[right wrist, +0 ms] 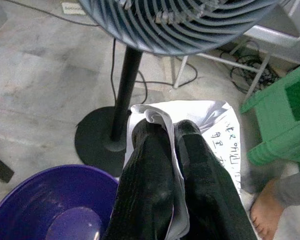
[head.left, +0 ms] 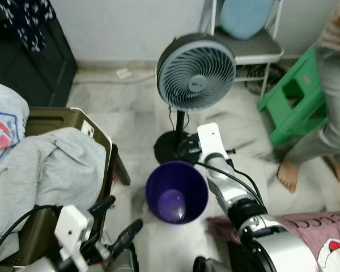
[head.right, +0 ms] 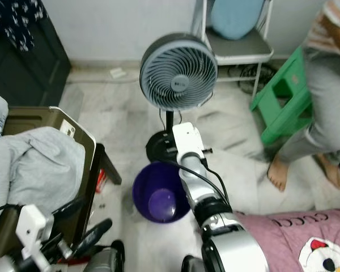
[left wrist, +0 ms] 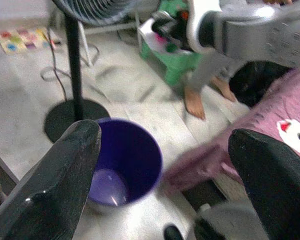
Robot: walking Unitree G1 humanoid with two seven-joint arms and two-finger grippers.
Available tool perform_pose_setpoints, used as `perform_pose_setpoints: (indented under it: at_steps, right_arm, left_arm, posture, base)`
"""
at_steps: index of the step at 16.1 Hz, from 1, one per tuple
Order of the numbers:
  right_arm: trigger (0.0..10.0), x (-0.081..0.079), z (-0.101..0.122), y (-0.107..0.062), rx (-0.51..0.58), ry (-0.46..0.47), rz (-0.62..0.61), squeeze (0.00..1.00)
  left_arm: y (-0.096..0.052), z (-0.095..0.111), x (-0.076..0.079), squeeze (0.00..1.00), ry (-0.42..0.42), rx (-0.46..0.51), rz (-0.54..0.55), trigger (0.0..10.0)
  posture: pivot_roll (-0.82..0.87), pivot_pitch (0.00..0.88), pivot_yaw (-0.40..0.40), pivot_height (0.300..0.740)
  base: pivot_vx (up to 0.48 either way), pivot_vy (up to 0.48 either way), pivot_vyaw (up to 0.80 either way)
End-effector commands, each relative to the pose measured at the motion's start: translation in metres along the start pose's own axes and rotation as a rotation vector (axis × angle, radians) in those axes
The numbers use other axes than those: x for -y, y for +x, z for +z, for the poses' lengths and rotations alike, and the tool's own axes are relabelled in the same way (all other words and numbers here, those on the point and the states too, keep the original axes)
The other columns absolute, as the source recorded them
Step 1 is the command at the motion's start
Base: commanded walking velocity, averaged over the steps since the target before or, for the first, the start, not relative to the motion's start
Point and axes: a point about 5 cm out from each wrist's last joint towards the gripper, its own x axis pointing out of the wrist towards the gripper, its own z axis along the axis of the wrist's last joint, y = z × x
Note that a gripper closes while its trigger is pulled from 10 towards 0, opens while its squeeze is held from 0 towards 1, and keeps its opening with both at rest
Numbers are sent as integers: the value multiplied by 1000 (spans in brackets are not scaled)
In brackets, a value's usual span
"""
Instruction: Clean up the room
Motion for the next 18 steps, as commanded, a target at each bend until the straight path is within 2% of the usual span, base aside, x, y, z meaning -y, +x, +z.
perform_pose_setpoints:
  at_steps: [1, 6, 8, 9, 15, 16, 17, 18]
  right_arm:
    - [10000, 0, -5, 0, -20, 9, -17, 0]
    - [10000, -12, -12, -5, -41, 51, -5, 0]
    - [10000, -23, -16, -9, -60, 73, 22, 0]
    - [10000, -33, -23, -13, -92, 117, 46, 0]
    - [10000, -35, -32, -17, -131, 152, 37, 0]
    - [10000, -34, -32, -17, -125, 151, 35, 776]
    - [10000, -33, -31, -17, -118, 149, 35, 1000]
    - [10000, -32, -30, -16, -111, 148, 32, 1000]
  left_arm:
    - [-6, 3, 2, 0, -4, -15, 0, 10000]
    - [-18, 7, 6, 0, -10, -61, -9, 10000]
    - [-21, 8, 5, 0, -10, -73, -1, 10000]
    - [-23, 9, 7, 0, -13, -86, 0, 10000]
    - [-25, 10, 7, 0, -15, -106, -6, 10000]
    - [-25, 10, 7, 0, -16, -107, -6, 10000]
    - [-25, 10, 7, 0, -16, -108, -7, 10000]
    - [-24, 10, 7, 0, -17, -109, -7, 10000]
  posture:
    - [216, 380, 14, 740]
    - [239, 421, 47, 740]
    - [245, 429, 52, 740]
    - [253, 436, 57, 740]
    - [257, 445, 68, 740]
    - [254, 445, 68, 740]
    - [254, 445, 68, 740]
    - [253, 446, 67, 740]
  base:
    - [0, 0, 0]
    - [0, 0, 0]
    - [0, 0, 0]
    - [0, 0, 0]
    - [0, 0, 0]
    - [0, 0, 0]
    - [0, 0, 0]
    - [0, 0, 0]
